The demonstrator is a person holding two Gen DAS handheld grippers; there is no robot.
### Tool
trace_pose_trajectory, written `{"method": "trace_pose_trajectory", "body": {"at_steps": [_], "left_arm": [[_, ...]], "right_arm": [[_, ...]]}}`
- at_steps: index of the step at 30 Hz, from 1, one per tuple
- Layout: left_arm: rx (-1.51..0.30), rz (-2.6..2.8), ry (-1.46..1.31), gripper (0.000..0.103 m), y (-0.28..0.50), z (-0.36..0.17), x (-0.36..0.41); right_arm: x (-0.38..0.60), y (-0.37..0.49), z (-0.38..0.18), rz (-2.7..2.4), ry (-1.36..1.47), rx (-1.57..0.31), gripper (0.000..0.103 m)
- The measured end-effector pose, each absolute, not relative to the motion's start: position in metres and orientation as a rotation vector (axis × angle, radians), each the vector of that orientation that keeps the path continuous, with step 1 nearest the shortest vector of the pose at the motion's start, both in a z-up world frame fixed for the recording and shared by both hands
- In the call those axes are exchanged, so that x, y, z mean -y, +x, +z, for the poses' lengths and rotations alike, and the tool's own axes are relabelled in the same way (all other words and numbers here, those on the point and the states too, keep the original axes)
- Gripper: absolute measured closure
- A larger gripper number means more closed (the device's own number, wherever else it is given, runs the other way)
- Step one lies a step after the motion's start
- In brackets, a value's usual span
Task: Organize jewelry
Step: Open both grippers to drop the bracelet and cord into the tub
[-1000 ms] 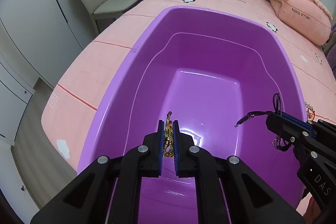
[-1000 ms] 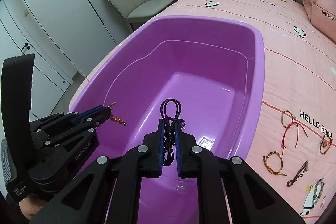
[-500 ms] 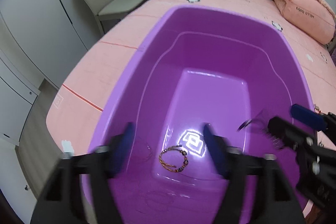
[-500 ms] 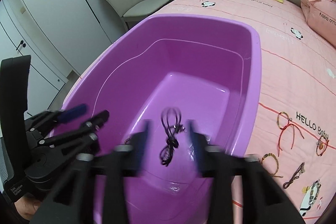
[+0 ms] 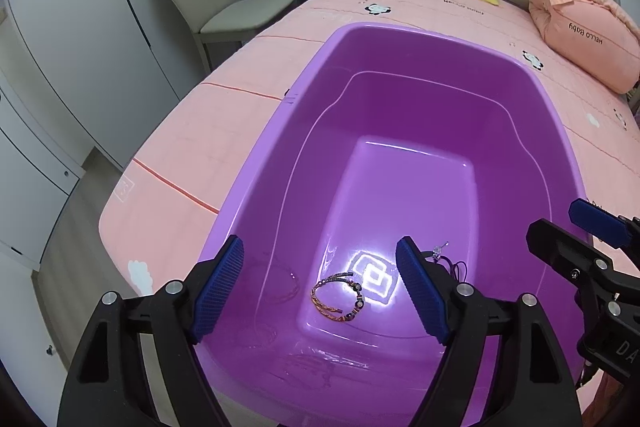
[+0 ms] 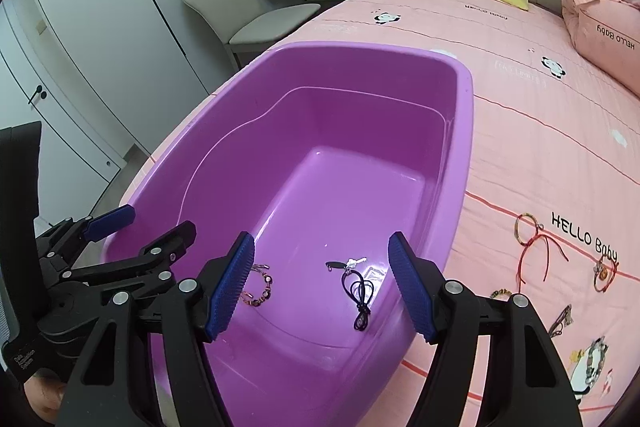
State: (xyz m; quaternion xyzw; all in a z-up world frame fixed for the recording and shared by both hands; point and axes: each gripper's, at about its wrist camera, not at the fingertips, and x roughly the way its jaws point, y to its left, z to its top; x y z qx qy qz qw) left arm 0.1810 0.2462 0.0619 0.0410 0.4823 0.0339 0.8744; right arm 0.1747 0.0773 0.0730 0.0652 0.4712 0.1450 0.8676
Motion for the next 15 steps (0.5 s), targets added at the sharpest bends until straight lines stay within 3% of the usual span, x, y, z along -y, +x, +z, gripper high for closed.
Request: {"method": "trace_pose_trajectory", "body": {"at_steps": [15], "left_arm": [[-0.978,0.078,0.074,0.020,0.146,0.076,-0.233]], "right_arm": [[-0.039,0.134,0.092,0.342,0.235,-0.914,0.036]]}}
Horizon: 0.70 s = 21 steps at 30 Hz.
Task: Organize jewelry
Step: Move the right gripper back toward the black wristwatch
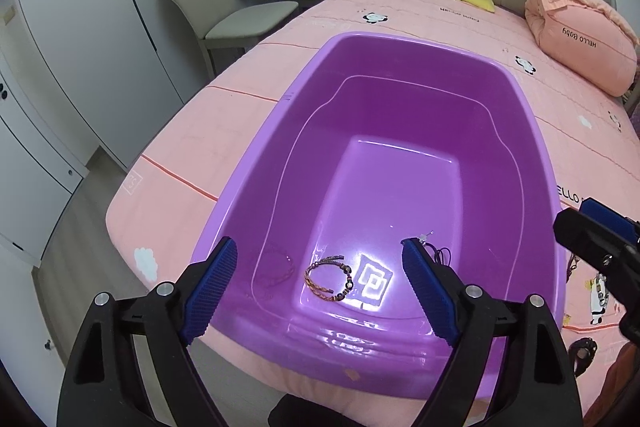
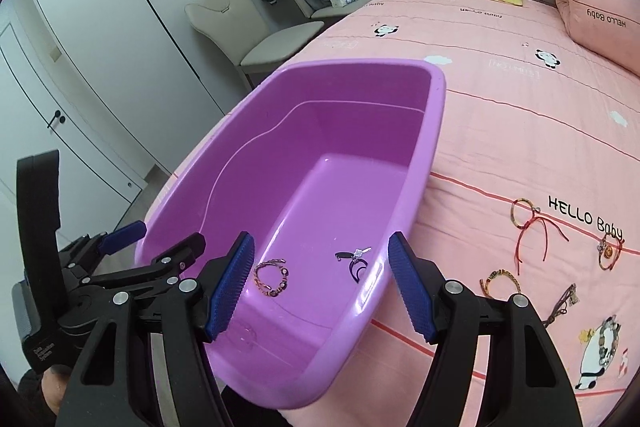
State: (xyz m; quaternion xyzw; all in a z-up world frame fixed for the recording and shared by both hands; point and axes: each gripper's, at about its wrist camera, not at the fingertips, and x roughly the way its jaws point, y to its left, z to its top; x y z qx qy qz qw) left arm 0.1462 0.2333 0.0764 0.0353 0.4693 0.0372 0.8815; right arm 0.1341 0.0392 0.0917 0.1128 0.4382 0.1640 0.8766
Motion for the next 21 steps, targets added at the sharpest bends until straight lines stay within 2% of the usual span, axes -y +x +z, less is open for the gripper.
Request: {"method": "trace_pose_trajectory", "body": {"at_steps": [9,21], "left_arm": [[-0.912,0.035,0.079,0.016,0.111,0.093,-0.199],[-0.884,-0.170,0.092,0.009,0.057,0.091,-0.114]], "right_arm": [[0.002,0.082,0.105,0.281,0.254,-0.839,0.036],[0.103,-0.012,0.091,0.025,0.247,-0.769,0.036]]}}
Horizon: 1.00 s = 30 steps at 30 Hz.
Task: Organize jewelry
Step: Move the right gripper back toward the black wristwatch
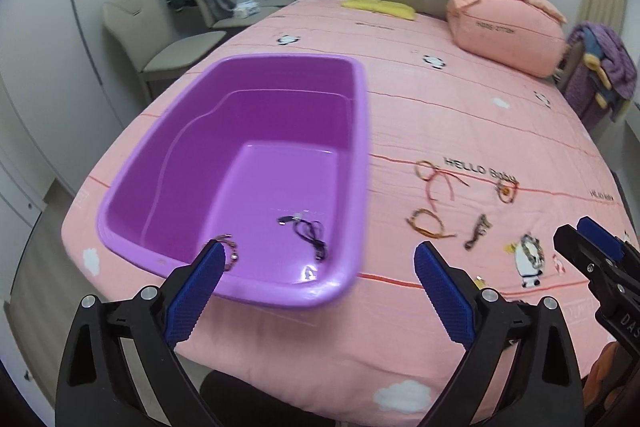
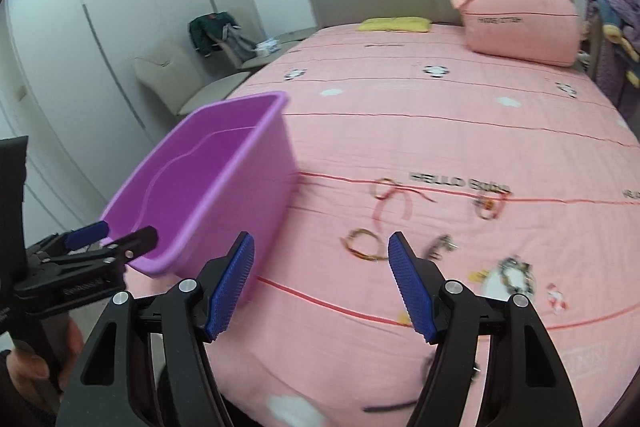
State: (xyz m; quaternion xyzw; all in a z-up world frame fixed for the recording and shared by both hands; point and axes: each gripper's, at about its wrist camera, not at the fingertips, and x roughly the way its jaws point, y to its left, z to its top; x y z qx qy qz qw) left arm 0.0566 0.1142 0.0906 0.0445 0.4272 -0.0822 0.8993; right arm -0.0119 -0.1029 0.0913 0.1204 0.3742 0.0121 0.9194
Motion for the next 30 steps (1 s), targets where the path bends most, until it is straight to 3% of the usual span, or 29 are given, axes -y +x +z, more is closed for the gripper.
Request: {"method": "trace_pose_trajectory", "body": {"at_steps": [14,30], "left_arm": [[-0.940,-0.292,0.192,0.009,0.031,0.017,-0.025],[-0.982,-0.507,0.342,0.009,0.058,-0.074,0.042]], "right_arm": [[0.185,-0.083,0.001,-0.241,0.310,-0.890,0.036],[0.187,-0.093,-0.084,-0.420,0.449,-0.989,0.036]]}}
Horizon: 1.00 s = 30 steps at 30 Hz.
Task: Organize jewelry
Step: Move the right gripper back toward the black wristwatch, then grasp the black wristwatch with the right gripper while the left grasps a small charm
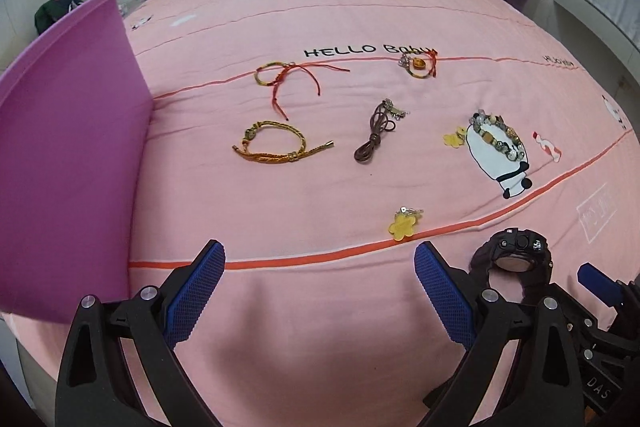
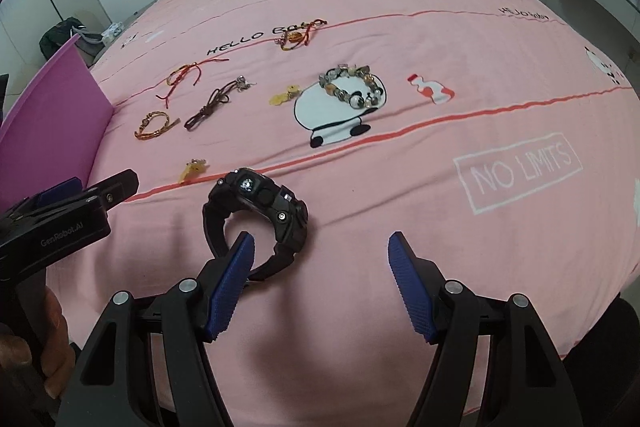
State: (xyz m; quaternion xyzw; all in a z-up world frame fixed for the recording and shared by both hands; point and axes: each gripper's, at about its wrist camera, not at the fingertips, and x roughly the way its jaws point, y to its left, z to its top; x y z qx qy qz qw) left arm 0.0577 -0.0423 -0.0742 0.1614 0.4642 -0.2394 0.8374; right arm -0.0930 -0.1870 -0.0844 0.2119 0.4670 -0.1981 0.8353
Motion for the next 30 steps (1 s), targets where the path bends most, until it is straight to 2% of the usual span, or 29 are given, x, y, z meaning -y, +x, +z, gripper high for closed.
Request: {"method": "trace_pose_trajectory", "body": {"at_steps": [14,22,30], "left_arm": [[-0.987,-0.601,0.407,0.009,0.075,-0.107,0.065],[-1.007,-0.627,0.418,0.022,0.073,-0.120,0.078],[-0.997,-0.656,0.404,0.022,0.073,-0.115,0.084]], "right_arm": [[0.179,-0.078,-0.103,-0.470,0.447,-1.024,0.037],[0.180,-0.076,-0.107,-0.466,0.446,-1.027,0.037],[0.181,-0.076,-0.109,-0.456,0.454,-1.027,0.037]]}}
